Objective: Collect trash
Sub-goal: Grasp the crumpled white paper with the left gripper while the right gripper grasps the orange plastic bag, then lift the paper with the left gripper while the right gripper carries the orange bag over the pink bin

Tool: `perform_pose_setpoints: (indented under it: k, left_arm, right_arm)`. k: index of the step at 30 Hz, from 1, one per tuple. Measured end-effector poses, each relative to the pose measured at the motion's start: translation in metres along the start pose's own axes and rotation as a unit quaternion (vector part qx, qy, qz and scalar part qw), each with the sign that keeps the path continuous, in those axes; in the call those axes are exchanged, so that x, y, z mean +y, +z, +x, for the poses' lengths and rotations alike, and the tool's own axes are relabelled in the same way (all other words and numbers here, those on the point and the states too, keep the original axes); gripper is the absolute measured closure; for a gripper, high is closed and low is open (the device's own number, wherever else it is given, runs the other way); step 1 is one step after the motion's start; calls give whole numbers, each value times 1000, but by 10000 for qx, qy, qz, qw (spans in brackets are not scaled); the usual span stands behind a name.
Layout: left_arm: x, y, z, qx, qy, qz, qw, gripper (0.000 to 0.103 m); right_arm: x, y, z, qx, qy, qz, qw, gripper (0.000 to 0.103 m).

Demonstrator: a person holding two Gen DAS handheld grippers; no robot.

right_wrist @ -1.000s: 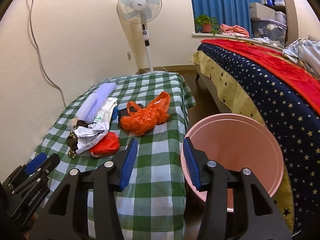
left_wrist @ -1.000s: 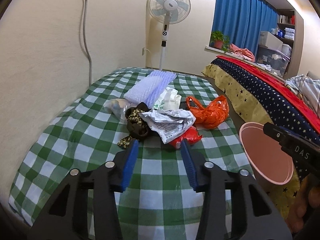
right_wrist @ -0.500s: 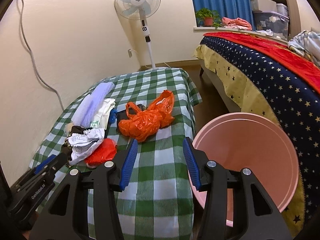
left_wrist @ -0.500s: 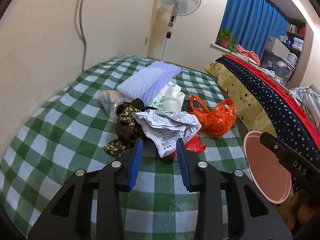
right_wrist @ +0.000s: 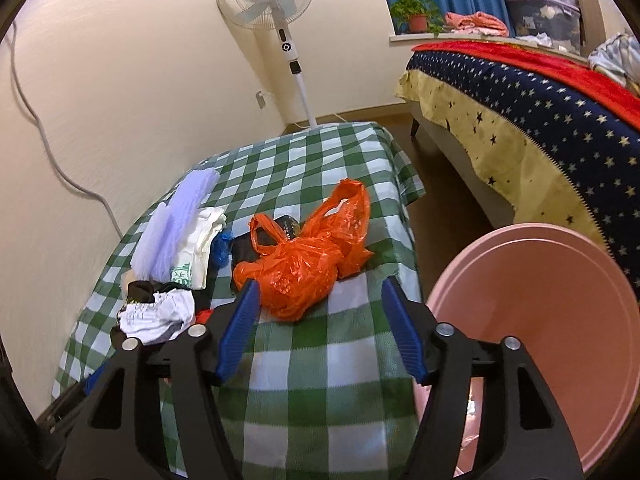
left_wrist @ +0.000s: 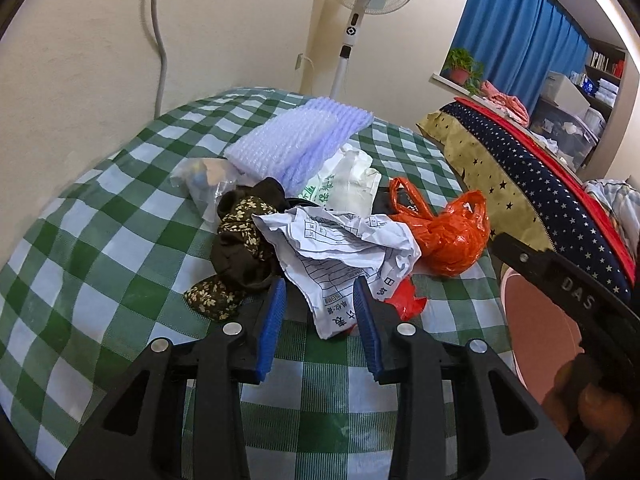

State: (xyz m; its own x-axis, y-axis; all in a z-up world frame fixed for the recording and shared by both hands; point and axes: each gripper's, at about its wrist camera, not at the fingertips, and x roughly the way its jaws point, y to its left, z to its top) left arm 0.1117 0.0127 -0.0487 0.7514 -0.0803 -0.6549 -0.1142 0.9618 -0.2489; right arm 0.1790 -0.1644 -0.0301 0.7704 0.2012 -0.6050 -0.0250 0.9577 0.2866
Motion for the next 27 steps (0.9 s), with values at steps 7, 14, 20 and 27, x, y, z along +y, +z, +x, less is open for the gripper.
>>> perform_pose_setpoints:
  k: [7,14,20,27]
  left_arm:
    - [-2,0,9,90,-40,64,9999,68]
    - [-3,0,12,139,-122,96,9998,71]
    - [-4,1,11,137,-141,157,9997,87]
    - [-7,3,3,57,-217,213,9995,92]
  right_arm:
    - [5,4,26,168,62,39,9998,33]
    - [6,7,43,326,84,53,9994,33]
    - [9,7,51,484,248,-6,9985,50]
    - [18,11,31,263,340,-234,9988,65]
